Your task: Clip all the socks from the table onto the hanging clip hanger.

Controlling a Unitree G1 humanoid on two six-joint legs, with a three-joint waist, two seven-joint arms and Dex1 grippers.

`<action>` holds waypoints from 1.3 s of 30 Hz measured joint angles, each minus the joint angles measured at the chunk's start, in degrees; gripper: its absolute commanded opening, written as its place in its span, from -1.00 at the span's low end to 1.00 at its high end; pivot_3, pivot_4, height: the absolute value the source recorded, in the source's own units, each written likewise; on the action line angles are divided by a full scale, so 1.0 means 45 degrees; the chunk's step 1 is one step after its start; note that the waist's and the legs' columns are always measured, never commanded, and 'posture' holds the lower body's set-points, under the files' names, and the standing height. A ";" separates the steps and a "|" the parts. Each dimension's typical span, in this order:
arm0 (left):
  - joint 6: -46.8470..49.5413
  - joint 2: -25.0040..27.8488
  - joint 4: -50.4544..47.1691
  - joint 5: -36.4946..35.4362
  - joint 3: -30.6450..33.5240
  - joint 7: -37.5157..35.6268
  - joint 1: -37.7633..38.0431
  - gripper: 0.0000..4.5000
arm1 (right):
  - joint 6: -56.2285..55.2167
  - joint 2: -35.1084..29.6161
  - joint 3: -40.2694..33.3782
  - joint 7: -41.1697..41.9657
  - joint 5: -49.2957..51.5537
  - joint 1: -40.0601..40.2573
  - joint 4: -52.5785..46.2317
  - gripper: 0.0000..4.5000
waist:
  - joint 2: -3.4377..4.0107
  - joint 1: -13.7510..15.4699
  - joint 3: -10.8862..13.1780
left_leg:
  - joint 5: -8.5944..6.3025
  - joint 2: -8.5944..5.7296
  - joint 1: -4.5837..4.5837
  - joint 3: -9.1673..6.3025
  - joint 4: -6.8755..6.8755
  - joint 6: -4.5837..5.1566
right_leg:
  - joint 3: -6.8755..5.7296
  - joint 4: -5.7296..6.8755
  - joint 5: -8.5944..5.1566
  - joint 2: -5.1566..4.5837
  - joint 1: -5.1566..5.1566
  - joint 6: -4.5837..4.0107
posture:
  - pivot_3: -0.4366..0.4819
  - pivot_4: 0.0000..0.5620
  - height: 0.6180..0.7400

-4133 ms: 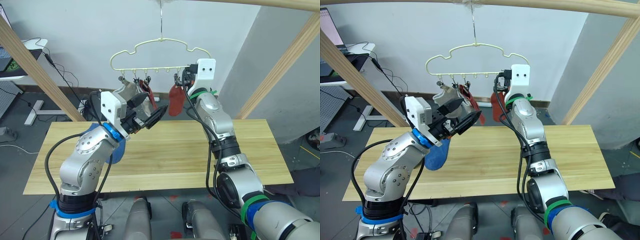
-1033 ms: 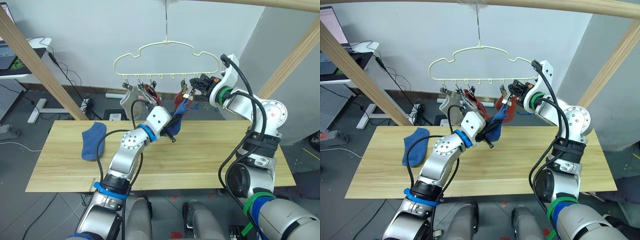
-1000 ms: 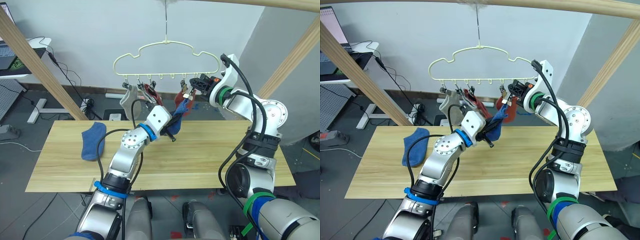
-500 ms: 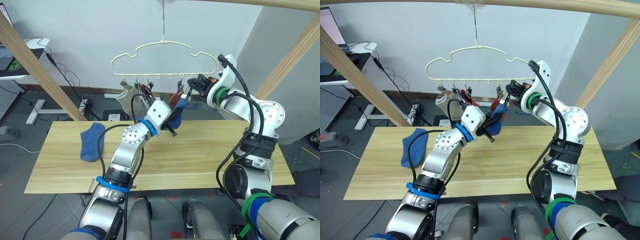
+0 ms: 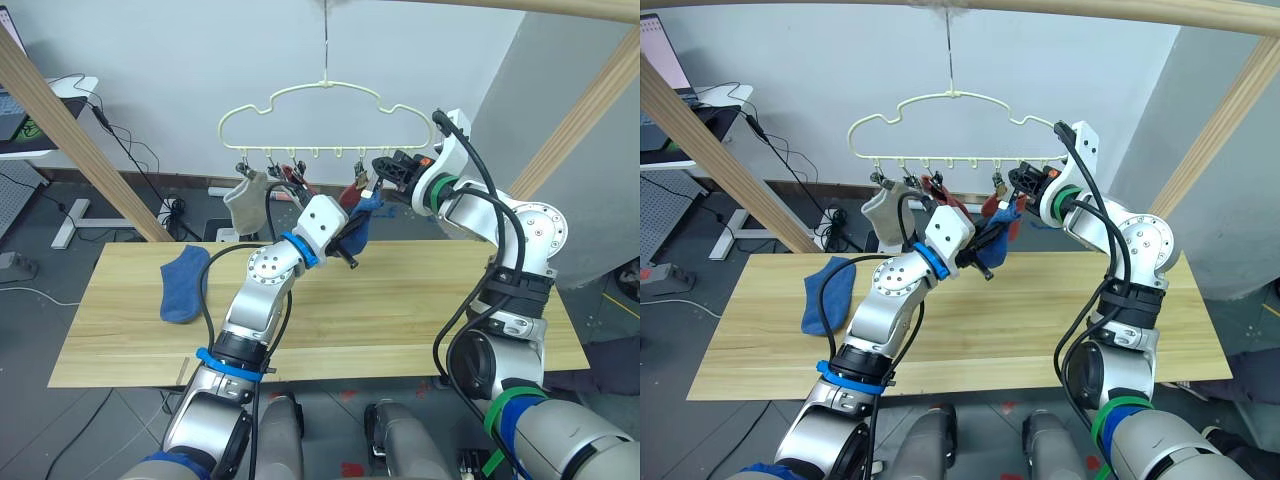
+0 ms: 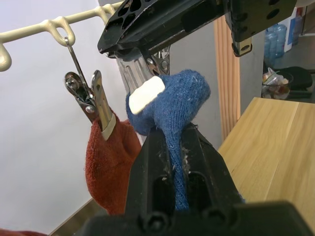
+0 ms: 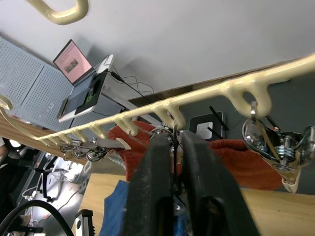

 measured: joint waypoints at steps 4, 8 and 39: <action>-0.0051 0.0002 0.0000 0.0000 0.0000 -0.0006 -0.0099 -1.00 | 0.0041 -0.0049 0.0098 0.0085 0.0010 0.0186 -0.0002 0.31 | 0.0000 -0.0004 0.0000 | 0.0000 0.0000 0.0001 0.0000 0.0000 0.0000 | 0.0000 0.0002 0.0000 0.0001 -0.0001 0.0000 | -0.03 -0.24 1.00; -0.0043 -0.0007 0.0000 -0.0044 0.0000 -0.0105 -0.0102 -1.00 | 0.0142 -0.0606 0.0291 0.0237 0.0016 0.0507 -0.0477 0.93 | 0.0000 -0.0001 0.0000 | 0.0000 -0.0001 -0.0006 -0.0001 0.0001 0.0000 | 0.0000 -0.0003 0.0000 0.0000 -0.0001 0.0000 | -0.04 -0.24 1.00; 0.7221 0.3479 -0.6018 -0.5851 0.3443 -0.1314 0.3258 1.00 | -0.7097 -0.2940 0.5719 0.2399 -0.4782 0.5298 -0.3109 0.44 | 0.0004 -0.0337 0.0001 | 0.0003 0.0004 -0.0002 -0.0021 0.0021 -0.0004 | 0.0003 0.0007 -0.0013 0.0008 0.0002 0.0024 | 0.09 -0.26 1.00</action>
